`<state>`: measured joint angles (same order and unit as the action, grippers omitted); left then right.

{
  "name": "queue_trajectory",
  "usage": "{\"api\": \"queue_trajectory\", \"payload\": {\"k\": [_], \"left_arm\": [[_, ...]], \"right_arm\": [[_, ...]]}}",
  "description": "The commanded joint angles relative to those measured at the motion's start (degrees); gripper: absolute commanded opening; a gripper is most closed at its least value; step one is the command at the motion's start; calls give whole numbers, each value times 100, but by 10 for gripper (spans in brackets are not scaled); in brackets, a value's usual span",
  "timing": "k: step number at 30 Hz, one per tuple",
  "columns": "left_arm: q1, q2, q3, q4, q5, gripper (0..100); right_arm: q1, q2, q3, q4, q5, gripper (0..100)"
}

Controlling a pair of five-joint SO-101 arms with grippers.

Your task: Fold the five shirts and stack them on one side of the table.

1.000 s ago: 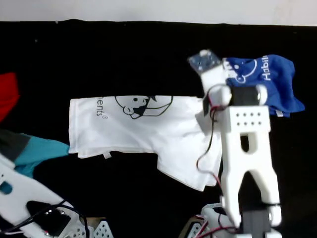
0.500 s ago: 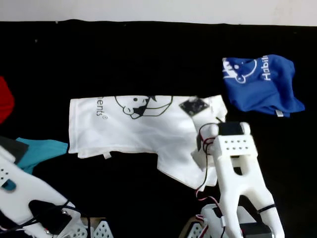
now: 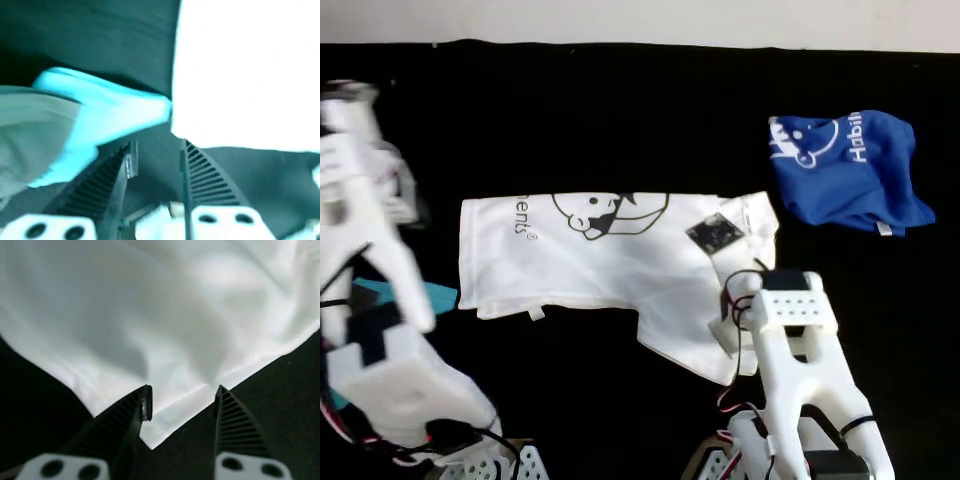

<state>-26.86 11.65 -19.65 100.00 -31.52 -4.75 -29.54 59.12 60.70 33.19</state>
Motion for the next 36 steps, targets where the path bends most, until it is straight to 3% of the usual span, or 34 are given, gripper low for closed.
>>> {"api": "queue_trajectory", "payload": {"k": [1,8,12,18,23,29,36], "left_arm": [[716,-673,989,-615,299,143],[1631,-945,3116,-2084,624,143],[1692,-945,4242,-3156,624,143],[1684,-954,5262,-4079,624,141],[1719,-989,5815,-4923,633,140],[1719,-1068,5851,-4967,774,143],[1719,-1059,5851,-4967,774,143]], "right_arm": [[567,-119,110,-409,387,205],[1499,382,-224,-664,853,205],[1657,585,-857,-180,695,205],[804,576,-1727,1341,-18,205],[-303,593,-1807,1727,-132,205],[-804,655,-831,637,-123,205],[110,787,66,-831,220,205]]}}
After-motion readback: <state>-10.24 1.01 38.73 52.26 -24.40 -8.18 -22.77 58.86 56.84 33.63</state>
